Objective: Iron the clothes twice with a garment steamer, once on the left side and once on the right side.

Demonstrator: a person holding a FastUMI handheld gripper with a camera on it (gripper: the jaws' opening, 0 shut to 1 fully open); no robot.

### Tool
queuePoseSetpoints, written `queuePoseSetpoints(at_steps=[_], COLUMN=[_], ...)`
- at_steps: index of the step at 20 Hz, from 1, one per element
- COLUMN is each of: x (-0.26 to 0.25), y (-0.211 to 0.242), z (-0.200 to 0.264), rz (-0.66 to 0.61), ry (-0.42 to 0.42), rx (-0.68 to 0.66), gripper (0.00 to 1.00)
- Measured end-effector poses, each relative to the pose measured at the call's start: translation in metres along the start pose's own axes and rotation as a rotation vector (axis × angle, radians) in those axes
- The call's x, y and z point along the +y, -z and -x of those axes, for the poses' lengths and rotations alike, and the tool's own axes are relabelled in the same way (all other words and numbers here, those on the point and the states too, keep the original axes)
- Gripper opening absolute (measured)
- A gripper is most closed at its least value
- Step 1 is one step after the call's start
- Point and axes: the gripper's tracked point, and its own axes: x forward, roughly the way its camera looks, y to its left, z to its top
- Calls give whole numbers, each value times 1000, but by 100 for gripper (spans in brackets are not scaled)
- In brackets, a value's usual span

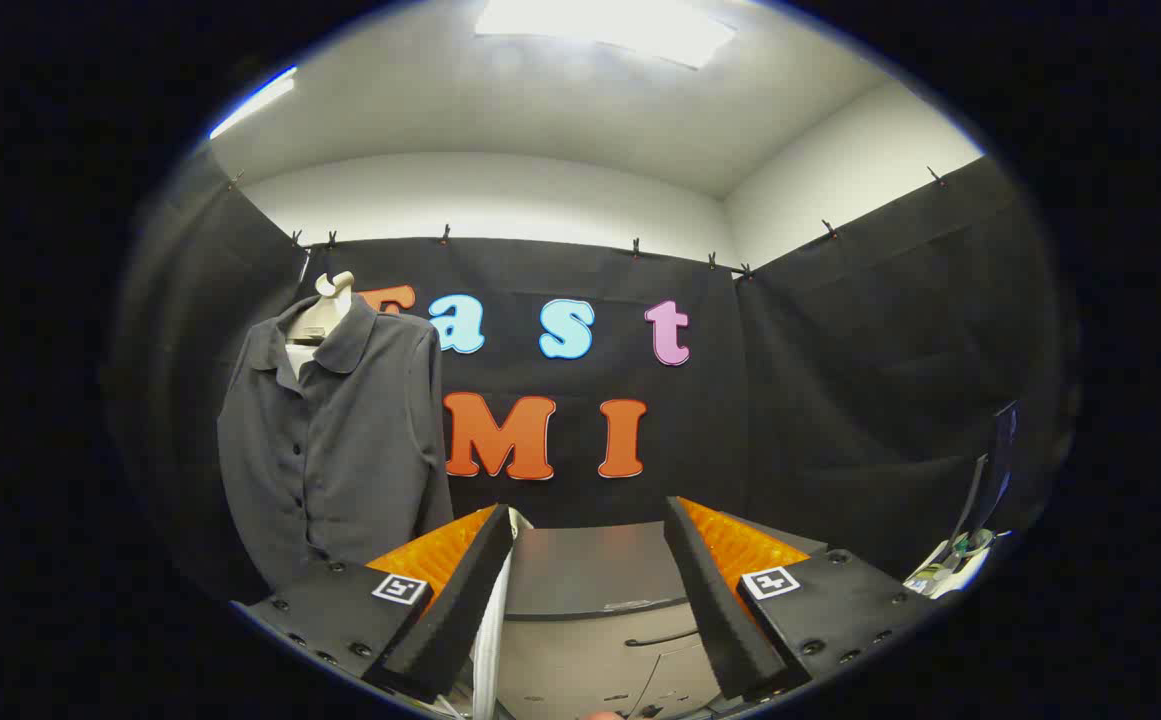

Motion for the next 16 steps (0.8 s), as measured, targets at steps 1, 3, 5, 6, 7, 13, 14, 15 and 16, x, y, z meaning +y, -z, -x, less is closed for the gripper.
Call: queuePoseSetpoints(at_steps=[1, 3, 5, 6, 7, 13, 14, 15, 16], x=[4, 4, 1, 0, -2, -4, -3, -5, -7], y=[-2, -2, 1, 2, 2, -3, -4, -3, 0], z=[-1, -4, -10, -13, -15, -25, -25, -26, -25], rz=[1, -3, -16, -27, -35, -32, -39, -46, -57], ry=[-10, -14, -15, -15, -17, -10, -13, -9, -2], rx=[-10, -20, -18, -16, -12, -23, -26, -26, -21], gripper=[98, 98, 98, 98, 98, 98, 98, 98, 98])
